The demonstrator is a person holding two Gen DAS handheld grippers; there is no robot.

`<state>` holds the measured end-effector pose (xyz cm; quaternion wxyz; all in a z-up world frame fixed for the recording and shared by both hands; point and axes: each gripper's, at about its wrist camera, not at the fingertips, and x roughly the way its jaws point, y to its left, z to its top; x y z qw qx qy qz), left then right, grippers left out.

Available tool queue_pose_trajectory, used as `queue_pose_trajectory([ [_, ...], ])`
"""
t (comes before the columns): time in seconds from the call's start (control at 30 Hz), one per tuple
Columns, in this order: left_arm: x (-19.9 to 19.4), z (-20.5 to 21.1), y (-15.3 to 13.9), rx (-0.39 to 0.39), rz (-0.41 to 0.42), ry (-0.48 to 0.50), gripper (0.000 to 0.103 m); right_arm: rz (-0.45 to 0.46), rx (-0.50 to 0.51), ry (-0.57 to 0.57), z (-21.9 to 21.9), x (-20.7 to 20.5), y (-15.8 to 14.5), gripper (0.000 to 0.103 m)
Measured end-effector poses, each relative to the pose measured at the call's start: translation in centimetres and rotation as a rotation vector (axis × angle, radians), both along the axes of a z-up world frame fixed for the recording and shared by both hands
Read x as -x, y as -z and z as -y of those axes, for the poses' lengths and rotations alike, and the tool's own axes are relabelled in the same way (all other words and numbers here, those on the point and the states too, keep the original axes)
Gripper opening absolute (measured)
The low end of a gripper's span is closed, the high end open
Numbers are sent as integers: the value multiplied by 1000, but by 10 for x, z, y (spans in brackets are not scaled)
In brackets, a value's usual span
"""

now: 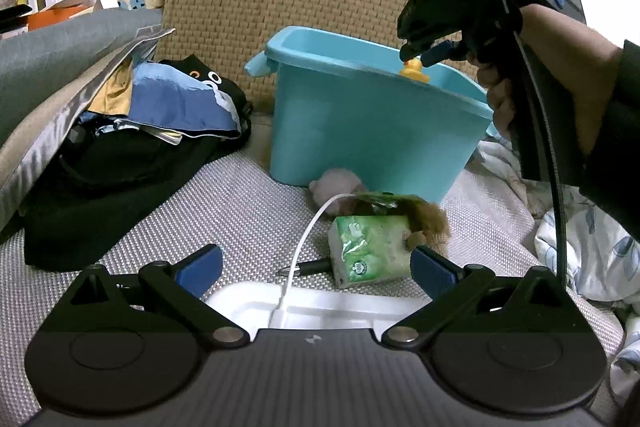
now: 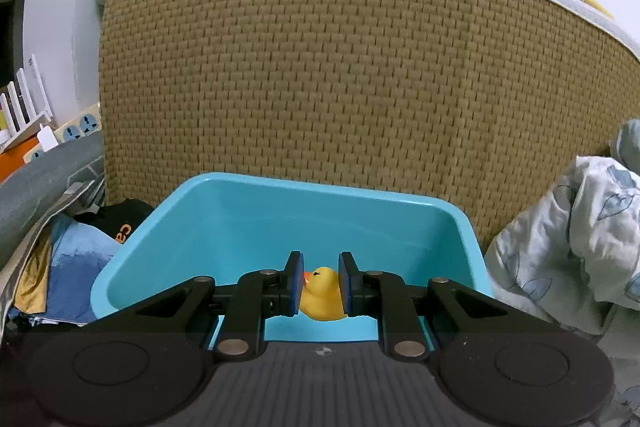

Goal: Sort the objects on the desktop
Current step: 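Lift the duck with the right gripper and carry it over the teal bin, then open the right gripper to drop the duck into the bin, withdraw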

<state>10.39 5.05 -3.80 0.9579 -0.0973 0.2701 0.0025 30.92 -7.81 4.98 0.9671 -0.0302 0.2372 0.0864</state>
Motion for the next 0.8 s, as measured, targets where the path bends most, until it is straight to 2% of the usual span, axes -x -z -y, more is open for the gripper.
queue_pose_trajectory([
  [0.8,-3,6,4,-10,-16,14,103,-50,-49,26,16,-7,7,21],
])
